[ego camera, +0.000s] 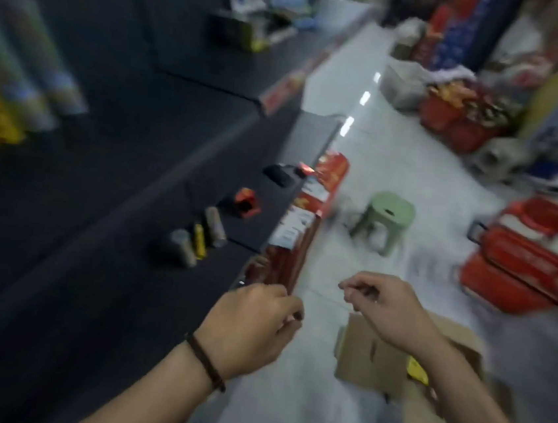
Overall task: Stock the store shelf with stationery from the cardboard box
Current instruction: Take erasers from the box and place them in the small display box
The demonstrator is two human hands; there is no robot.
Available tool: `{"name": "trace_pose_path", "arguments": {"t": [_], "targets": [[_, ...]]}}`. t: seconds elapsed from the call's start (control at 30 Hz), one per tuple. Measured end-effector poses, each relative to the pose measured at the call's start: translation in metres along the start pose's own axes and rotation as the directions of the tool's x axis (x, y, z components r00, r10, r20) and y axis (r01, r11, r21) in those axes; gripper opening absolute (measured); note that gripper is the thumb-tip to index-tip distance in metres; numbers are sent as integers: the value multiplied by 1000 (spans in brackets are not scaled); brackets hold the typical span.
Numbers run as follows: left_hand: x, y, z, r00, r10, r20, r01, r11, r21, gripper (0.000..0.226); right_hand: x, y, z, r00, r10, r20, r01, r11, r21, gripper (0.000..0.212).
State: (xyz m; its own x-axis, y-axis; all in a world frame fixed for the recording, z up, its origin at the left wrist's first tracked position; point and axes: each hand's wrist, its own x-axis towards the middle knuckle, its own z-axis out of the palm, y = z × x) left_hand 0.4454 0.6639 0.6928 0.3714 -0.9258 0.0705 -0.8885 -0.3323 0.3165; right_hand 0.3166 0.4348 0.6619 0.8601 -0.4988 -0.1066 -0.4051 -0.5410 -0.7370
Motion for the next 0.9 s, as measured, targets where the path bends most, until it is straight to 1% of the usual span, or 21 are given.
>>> {"name": "trace_pose_path", "arguments": {"t": [0.07, 0.13, 0.23, 0.33, 0.43, 0.53, 0.63, 0.77, 0.8, 0.9], "targets": [[48, 32, 51, 988, 51, 149, -47, 998, -28, 24, -12, 75, -35, 988, 152, -9, -152, 988, 13, 12], [92, 64, 102, 955, 80, 286, -69, 996, -50, 25, -27, 152, -63, 957, 290, -10, -289, 957, 39, 13], [153, 109, 178, 892, 71, 446, -54, 997, -50, 24, -44, 260, -100, 908, 418, -6, -418, 908, 25, 17], [208, 145, 255, 824, 41, 565, -28, 999, -31, 24, -48, 367, -126, 833, 552, 18, -552, 831, 71, 16], [258, 171, 337, 748, 31, 663, -17, 999, -28, 26, -47, 482, -128, 735, 675, 61, -678, 733, 64, 16], [299, 186, 425, 666, 27, 746, 20, 998, -54, 22, -38, 581, -110, 649, 754, 106, -761, 647, 54, 14], [334, 195, 520, 599, 33, 800, 68, 993, -92, 9, -24, 670, -69, 581, 792, 188, -809, 586, 34, 17], [364, 197, 649, 519, 31, 854, 137, 983, -119, 9, -8, 772, 0, 478, 830, 287, -863, 505, -22, 25], [367, 195, 680, 495, 17, 869, 158, 981, -109, 9, -4, 794, 16, 460, 832, 310, -867, 497, -46, 27], [372, 190, 770, 424, -52, 904, 262, 963, -68, 6, 18, 859, 64, 452, 816, 360, -857, 510, -81, 32]]}}
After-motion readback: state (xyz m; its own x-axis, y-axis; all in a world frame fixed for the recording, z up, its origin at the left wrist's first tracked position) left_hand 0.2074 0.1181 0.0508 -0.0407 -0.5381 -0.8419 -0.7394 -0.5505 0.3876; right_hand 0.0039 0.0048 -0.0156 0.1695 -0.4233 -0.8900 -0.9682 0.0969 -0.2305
